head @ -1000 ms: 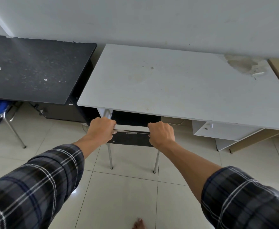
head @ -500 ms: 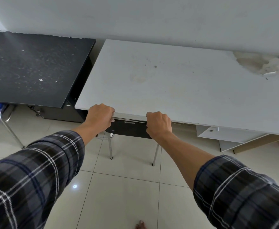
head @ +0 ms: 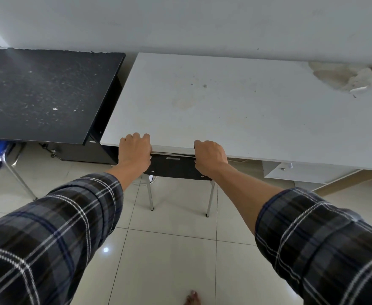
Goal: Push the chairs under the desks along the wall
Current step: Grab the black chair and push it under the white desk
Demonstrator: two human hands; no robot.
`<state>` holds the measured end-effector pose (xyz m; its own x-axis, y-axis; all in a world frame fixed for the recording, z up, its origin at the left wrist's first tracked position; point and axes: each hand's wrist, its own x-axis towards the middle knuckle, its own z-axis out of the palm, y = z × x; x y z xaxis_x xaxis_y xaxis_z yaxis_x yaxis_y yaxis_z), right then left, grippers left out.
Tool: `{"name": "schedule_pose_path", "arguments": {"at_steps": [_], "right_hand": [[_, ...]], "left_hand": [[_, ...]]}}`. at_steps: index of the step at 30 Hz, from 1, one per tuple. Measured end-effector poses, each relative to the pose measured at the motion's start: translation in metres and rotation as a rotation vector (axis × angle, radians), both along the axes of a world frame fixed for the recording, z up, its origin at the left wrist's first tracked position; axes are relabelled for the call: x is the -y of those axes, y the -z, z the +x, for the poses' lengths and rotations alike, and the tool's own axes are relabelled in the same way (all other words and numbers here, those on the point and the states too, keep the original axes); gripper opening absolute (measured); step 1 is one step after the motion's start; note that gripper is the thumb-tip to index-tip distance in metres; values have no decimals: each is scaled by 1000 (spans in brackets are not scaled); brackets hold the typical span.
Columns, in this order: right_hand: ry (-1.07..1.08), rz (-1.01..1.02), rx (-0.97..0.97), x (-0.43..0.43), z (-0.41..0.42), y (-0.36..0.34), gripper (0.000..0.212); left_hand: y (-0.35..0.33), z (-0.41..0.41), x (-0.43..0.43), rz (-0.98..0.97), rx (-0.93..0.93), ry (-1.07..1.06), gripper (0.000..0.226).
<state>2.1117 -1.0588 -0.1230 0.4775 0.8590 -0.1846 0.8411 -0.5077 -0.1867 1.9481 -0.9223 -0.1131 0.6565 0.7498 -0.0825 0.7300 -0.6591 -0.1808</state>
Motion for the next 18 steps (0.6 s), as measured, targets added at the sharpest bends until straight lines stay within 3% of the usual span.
{"name": "schedule_pose_path", "arguments": {"at_steps": [5,7,10,18], "right_hand": [[-3,11,-55,18,-15,-11,57],[-16,25,-32,37,-25,-12,75],[-21,41,-37,72,-32,-15,94],[169,17,-36,216,-12,-32,95]], "left_hand": [[5,-10,42,-52,34,-68,101],[5,-13,64,-50,44,-39,108],[1,-12,98,-78,72,-19,105],[-33,34,202,-143,52,215,82]]}}
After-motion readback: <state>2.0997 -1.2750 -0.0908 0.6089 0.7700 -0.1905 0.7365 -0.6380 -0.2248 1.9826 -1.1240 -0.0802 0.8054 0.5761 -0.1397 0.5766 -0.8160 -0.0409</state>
